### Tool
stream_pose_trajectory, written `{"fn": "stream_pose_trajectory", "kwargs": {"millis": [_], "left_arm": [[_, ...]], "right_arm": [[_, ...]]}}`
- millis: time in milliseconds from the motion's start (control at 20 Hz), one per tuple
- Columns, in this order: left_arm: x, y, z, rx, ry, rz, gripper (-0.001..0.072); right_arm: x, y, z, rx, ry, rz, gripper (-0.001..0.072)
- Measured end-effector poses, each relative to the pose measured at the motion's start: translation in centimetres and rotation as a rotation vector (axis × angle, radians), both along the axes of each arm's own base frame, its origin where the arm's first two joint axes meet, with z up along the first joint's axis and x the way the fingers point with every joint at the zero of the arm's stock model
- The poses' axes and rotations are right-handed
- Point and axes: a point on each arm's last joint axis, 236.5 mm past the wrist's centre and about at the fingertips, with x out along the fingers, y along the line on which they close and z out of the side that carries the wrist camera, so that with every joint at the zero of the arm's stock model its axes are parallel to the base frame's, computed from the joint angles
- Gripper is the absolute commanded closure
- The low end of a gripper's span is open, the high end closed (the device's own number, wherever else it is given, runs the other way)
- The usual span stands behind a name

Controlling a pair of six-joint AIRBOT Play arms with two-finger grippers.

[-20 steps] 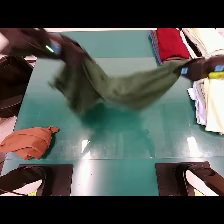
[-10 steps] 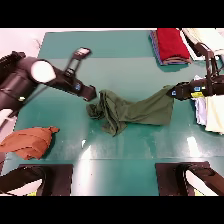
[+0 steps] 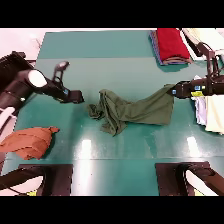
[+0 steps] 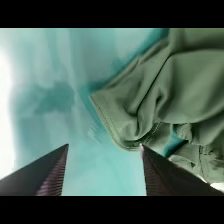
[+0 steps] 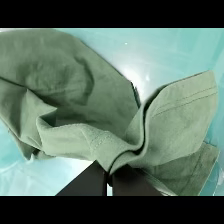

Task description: Fold the shirts.

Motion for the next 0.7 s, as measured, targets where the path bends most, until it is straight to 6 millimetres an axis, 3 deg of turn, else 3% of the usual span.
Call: {"fn": "stream_pose_trajectory", "kwargs": {"millis": [150, 250, 300, 350, 400, 550, 650, 700], "left_arm": [[-0.4, -1.9, -4.1, -0.064, 0.087, 0.032, 0.017], [-0.4, -3.4, -5.7, -0.1, 0.11, 0.045, 0.0172], [-0.3, -3.9, -6.0, -0.111, 0.114, 0.048, 0.0246], [0.0, -4.2, -6.1, -0.124, 0.111, 0.057, 0.0531], [0.3, -4.4, -5.8, -0.132, 0.1, 0.057, 0.0671], [2.6, -4.1, -2.3, -0.17, 0.01, 0.064, 0.0681], [4.6, -2.8, 2.4, -0.196, -0.095, 0.079, 0.0681], [5.8, -1.8, 6.0, -0.21, -0.177, 0.088, 0.0681]], "right_arm": [[0.1, 0.0, 0.1, 0.001, -0.006, -0.003, 0.0691], [0.2, 0.0, 0.1, 0.001, -0.007, -0.004, 0.0691], [0.2, 0.0, 0.1, 0.001, -0.007, -0.004, 0.0691], [0.2, 0.0, 0.1, 0.001, -0.008, -0.005, 0.0691], [0.2, 0.0, 0.1, 0.001, -0.009, -0.005, 0.0691], [0.5, -0.1, 0.4, 0.001, -0.021, -0.01, 0.069], [1.0, -0.1, 1.7, 0.001, -0.06, -0.014, 0.0691], [1.4, -0.2, 3.2, -0.001, -0.101, -0.015, 0.0691]]}}
